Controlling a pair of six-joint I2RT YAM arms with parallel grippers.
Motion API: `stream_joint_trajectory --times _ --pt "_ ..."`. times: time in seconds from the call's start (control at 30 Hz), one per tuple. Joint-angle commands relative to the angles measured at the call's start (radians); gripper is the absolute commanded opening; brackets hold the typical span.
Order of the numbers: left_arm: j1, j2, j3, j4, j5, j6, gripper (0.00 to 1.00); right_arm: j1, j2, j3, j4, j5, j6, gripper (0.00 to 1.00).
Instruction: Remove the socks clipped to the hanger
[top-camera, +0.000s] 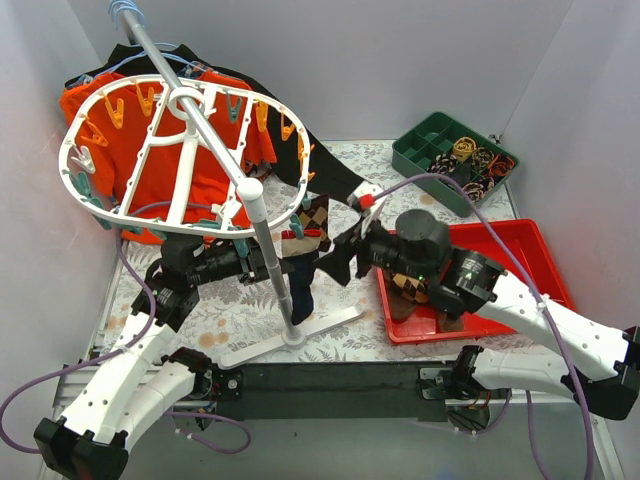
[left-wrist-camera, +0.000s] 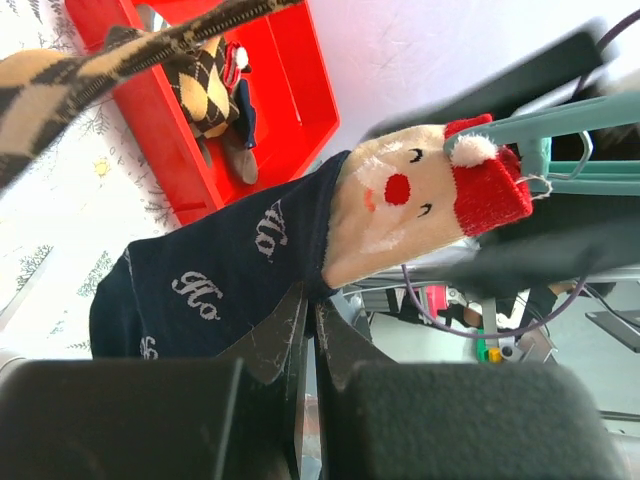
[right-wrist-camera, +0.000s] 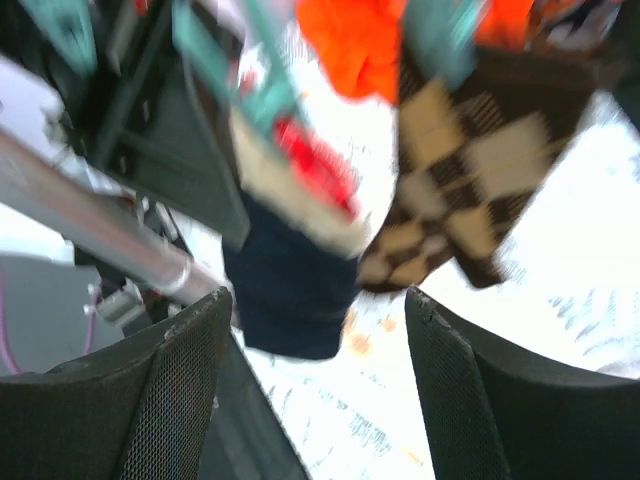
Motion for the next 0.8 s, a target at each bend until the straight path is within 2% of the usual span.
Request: stream_joint_trajectory --times 0.0,0.13,0.23,0.5,0.77 --pt "-0.002 -0.006 0.016 -0.011 0.031 0.013 0.0 -0.114 0.0 0.145 0.003 -0.241 -0.092 0.76" --pt "-0.002 -0.003 0.023 -0.012 0.042 0.013 0.0 -0.143 0.065 0.237 0.002 -0.424 -0.196 0.8" --pt "-0.002 -0.007 0.023 -0.014 0.045 0.01 0.0 -0.152 0.121 0.293 0.004 -0.499 -0.239 0.8" --pt "-0.002 -0.018 0.019 -0.012 0.064 0.004 0.0 -0.166 0.215 0.352 0.023 -0.519 -0.301 0.84" --pt "-0.002 -0.032 0.018 -0.012 0.074 0.001 0.0 -0.18 0.247 0.352 0.082 -0.607 -0.282 0.81"
